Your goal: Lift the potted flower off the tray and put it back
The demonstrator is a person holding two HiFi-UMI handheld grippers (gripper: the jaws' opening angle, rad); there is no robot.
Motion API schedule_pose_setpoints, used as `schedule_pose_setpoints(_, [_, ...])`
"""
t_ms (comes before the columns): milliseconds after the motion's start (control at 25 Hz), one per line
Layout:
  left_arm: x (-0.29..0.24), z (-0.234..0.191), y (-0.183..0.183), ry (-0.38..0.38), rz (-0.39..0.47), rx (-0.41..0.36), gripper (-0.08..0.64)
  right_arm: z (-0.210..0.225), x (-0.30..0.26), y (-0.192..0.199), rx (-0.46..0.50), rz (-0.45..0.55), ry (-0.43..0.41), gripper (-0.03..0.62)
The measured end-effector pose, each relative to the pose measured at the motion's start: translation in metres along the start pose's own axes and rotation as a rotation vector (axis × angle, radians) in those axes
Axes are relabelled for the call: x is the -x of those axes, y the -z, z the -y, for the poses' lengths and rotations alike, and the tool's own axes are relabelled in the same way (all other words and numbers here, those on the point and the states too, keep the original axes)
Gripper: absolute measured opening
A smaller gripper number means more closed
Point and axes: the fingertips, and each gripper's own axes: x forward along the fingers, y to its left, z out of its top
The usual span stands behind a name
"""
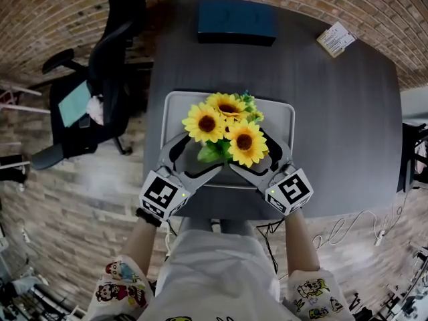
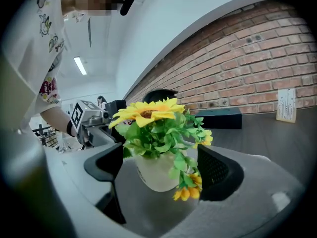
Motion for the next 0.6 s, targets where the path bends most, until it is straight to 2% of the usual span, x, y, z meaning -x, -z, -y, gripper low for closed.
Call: schedule_pose_setpoints(600, [-0.018, -0.010, 0.010, 0.090, -0.007, -0.048, 0.426, 0.006, -0.020, 0.010, 0.007, -0.006, -0.050, 0.463])
